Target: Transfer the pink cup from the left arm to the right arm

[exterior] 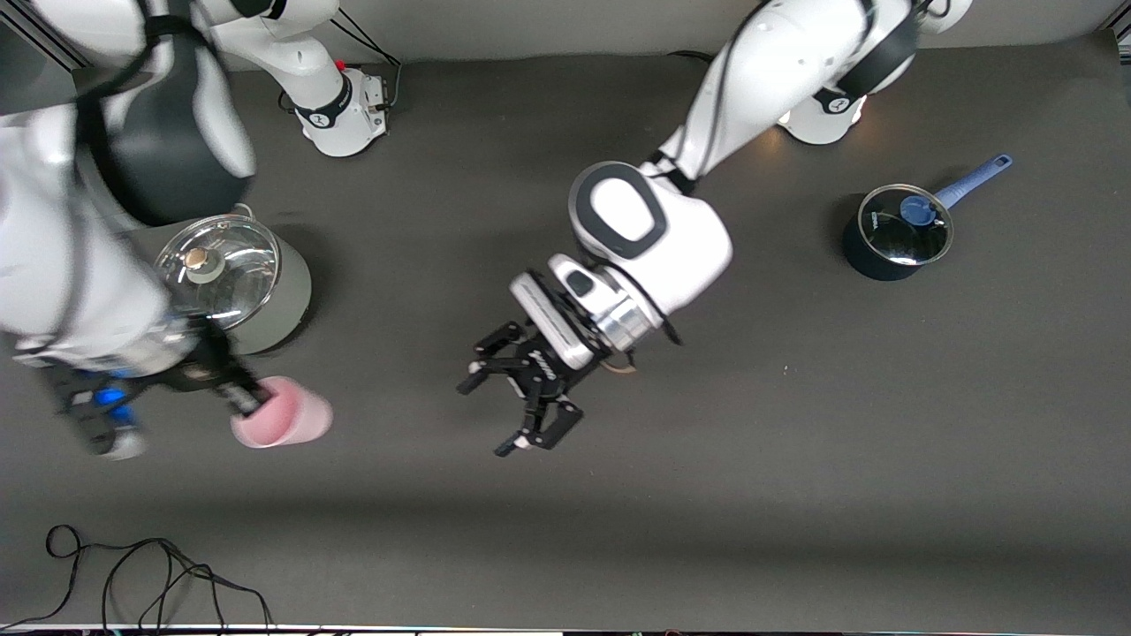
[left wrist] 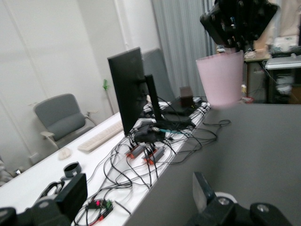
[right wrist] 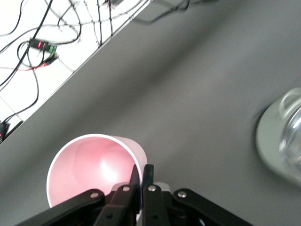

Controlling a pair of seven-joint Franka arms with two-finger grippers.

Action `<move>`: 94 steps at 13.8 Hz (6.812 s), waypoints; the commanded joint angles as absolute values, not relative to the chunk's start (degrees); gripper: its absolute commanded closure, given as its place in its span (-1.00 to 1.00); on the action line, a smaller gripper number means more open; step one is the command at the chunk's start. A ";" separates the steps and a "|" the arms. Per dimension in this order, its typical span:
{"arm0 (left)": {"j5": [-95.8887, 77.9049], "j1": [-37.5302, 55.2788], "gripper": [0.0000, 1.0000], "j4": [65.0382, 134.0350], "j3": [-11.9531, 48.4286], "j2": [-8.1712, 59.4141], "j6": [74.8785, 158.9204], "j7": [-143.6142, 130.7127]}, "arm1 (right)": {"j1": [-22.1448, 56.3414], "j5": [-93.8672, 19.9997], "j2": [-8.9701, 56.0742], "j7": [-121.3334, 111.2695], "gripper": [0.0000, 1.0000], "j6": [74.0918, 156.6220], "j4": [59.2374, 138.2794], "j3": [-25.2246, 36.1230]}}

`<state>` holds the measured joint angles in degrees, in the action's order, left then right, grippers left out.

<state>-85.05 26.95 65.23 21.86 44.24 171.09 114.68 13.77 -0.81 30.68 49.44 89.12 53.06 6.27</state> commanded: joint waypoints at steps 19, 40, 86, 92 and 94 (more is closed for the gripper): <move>11.03 -8.62 -1.00 78.78 13.80 19.25 95.21 66.83 | -7.91 -5.53 29.79 -16.52 1.00 123.35 85.57 5.89; 3.60 -11.16 -1.00 74.53 12.04 16.43 73.21 3.08 | -7.30 -9.49 41.75 -18.01 -0.96 137.11 88.24 4.83; 1.49 2.02 -1.00 95.36 -1.50 3.69 96.94 7.47 | -3.78 -0.88 3.96 -3.87 -0.99 96.59 88.86 1.58; 1.49 2.02 -1.00 95.36 -1.58 3.69 96.94 7.47 | -3.60 -0.97 4.13 -3.95 -0.99 96.33 89.21 1.58; 1.49 2.02 -1.00 95.36 -1.58 3.69 96.94 7.47 | -3.60 -0.97 4.22 -4.57 -0.99 95.02 89.30 1.58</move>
<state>1.75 1.45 96.70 -1.00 3.20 97.68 6.85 -3.66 -1.68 4.57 -5.17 96.32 89.18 1.84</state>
